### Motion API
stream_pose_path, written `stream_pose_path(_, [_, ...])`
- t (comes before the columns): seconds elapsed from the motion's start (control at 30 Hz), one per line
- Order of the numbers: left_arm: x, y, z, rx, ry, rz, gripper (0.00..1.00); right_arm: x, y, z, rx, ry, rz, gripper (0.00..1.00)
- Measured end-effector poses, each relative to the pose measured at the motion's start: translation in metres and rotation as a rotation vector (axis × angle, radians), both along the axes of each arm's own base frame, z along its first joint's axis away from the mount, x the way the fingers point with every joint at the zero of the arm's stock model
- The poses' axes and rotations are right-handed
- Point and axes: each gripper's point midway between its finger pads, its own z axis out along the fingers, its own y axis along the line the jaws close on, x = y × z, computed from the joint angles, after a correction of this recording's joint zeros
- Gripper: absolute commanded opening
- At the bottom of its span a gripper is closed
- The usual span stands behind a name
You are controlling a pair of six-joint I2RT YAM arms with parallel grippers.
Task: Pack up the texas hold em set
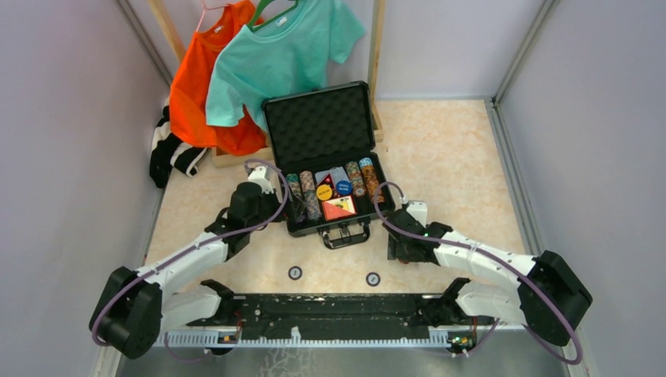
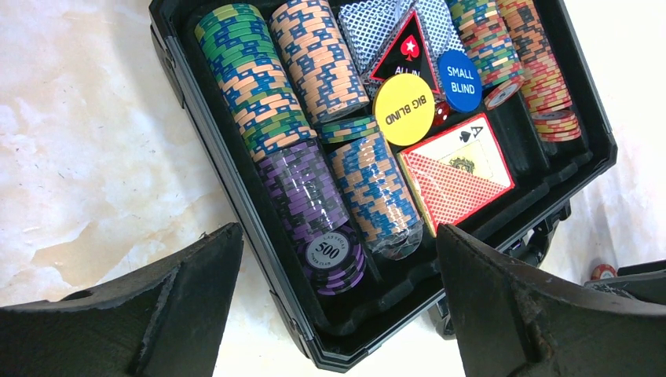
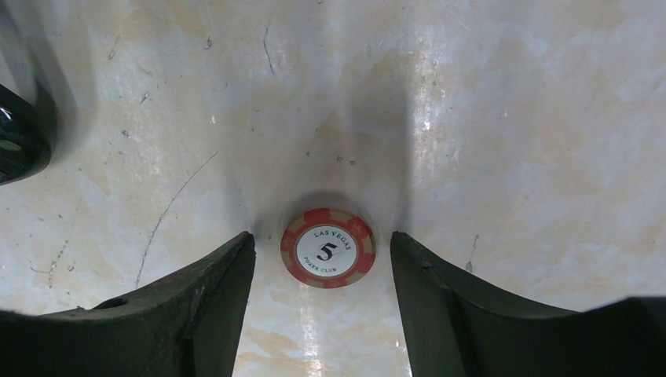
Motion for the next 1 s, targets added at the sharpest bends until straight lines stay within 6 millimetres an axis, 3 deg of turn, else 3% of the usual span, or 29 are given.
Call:
stream_pose_path(0.6, [-0.0005, 0.0038, 0.0102, -0.012, -0.037, 0.016, 0.98, 0.0027, 0.0018, -0.0003, -0.026, 0.007, -0.022, 0.51])
stream_pose_path(0.93, [-0.001, 0.0043, 0.008, -0.008, -0.03, 0.017, 0.98, 0.0011, 0.0044, -0.0005, -0.02, 0.002, -0.034, 0.52])
stream_pose_path(1.0, [-0.0009, 0.0044, 0.008, -0.007, -0.03, 0.018, 0.98, 0.0009, 0.004, -0.0005, -0.021, 0.002, -0.038, 0.56])
